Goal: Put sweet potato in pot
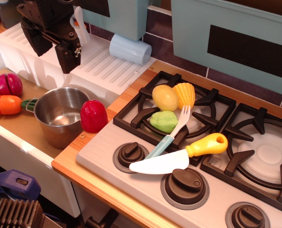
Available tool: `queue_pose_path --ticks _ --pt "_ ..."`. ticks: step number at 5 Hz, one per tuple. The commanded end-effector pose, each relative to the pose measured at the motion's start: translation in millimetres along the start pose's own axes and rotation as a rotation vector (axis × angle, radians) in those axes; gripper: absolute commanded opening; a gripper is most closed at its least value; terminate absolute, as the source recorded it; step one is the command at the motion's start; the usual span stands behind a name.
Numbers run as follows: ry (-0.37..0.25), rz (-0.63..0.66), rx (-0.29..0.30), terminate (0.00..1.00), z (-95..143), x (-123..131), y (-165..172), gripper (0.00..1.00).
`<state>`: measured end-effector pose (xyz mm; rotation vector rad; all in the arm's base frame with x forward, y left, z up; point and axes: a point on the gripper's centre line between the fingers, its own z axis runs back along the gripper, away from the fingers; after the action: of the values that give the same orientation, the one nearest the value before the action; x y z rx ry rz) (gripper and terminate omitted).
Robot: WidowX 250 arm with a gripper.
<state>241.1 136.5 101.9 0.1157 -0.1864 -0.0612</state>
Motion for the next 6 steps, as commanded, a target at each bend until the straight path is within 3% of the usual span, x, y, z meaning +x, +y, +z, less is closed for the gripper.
queue_pose_path --ticks 1,4,6 --pt "0.0 0.0 0.0 0.0 0.0 0.0 0.0 1.0" --pt "-0.057 0.013 -0.109 0.0 -4.5 8.5 -27.7 1.0" --pt "-0.105 0.025 -0.158 0.0 -24.2 4.6 -45.2 1.0"
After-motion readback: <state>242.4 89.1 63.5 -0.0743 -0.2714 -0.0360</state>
